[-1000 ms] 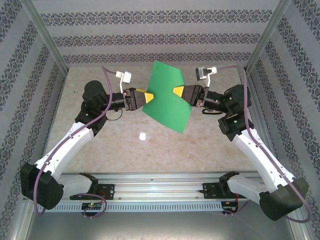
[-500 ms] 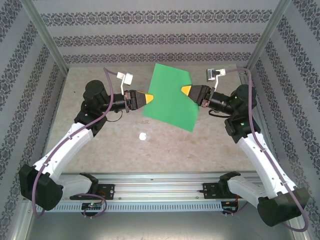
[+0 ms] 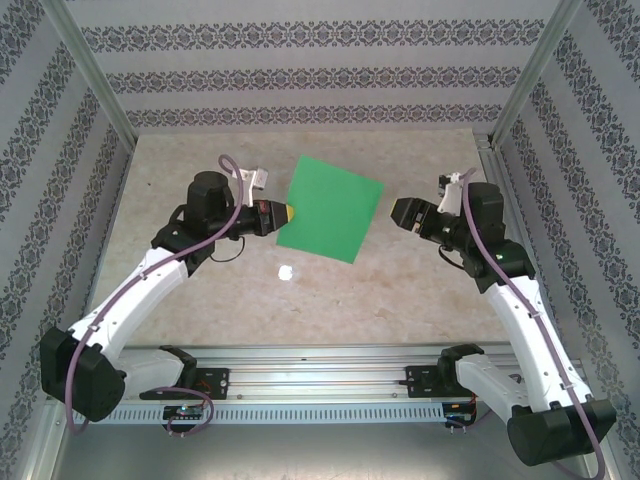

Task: Fold a paper plane with a square sheet of paper (fold left side to right side)
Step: Place a square sheet of paper at the center of the table, then first fold in half a square sheet of paper at the center of the table.

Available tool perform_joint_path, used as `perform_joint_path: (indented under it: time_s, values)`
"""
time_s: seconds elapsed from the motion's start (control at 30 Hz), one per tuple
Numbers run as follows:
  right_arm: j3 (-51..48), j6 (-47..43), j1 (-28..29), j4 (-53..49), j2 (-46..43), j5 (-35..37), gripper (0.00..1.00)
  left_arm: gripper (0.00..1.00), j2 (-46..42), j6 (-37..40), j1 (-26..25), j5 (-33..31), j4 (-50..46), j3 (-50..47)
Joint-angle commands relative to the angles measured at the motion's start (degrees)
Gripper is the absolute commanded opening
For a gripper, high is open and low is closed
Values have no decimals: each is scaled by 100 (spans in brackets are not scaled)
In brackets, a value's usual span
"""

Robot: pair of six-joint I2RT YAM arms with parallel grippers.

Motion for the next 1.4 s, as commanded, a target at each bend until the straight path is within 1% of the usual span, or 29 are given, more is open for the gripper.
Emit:
perform_joint_path:
  time_s: [0.0, 0.17, 0.27, 0.33, 0.43, 0.53, 0.57, 0.63, 0.73, 0.8, 0.83, 0.9, 1.07, 1.23, 1.37]
  values:
    - [-430, -577, -27, -537, 12, 701, 72, 0, 426, 480, -59, -868, -838, -387]
    - [-1057, -355, -23, -177, 43, 572, 71, 0, 1014, 731, -122, -2104, -1549, -439]
    - [-1400, -96, -13, 208, 110, 342, 70, 0, 1293, 889, -207, -2538, -1834, -272]
    - [-1637, 157, 0, 549, 186, 160, 67, 0, 1524, 978, -336, -2884, -2055, -106]
    - [-2025, 716, 88, 1272, 338, -88, 62, 0, 1924, 1010, -563, -3366, -2378, 170]
    - [-2241, 1359, 275, 1993, 485, -79, 60, 0, 2107, 973, -819, -3694, -2565, 389]
    - [-2299, 1561, 325, 2213, 530, -90, 59, 0, 2136, 977, -895, -3751, -2596, 453]
    - [-2513, 2286, 466, 3204, 712, -154, 59, 0, 2166, 985, -1024, -3822, -2676, 596]
    - [-2624, 3086, 620, 4355, 1121, -248, 59, 0, 2103, 1033, -1177, -3752, -2607, 710]
    - [-2464, 3462, 729, 4780, 1533, -376, 58, 0, 2033, 1046, -1237, -3611, -2509, 721]
    - [-2315, 3578, 790, 4971, 1820, -494, 57, 0, 2002, 1071, -1260, -3543, -2450, 719]
    - [-1997, 3756, 966, 5230, 2280, -673, 56, 0, 1952, 1120, -1287, -3430, -2390, 734]
    - [-1188, 4149, 1413, 5489, 3333, -815, 52, 0, 2086, 1220, -1372, -3471, -2476, 836]
    - [-325, 4123, 1788, 5111, 4196, -801, 49, 0, 2187, 1218, -1461, -3453, -2402, 855]
    - [137, 4141, 1945, 4990, 4766, -873, 46, 0, 2234, 1231, -1521, -3430, -2362, 893]
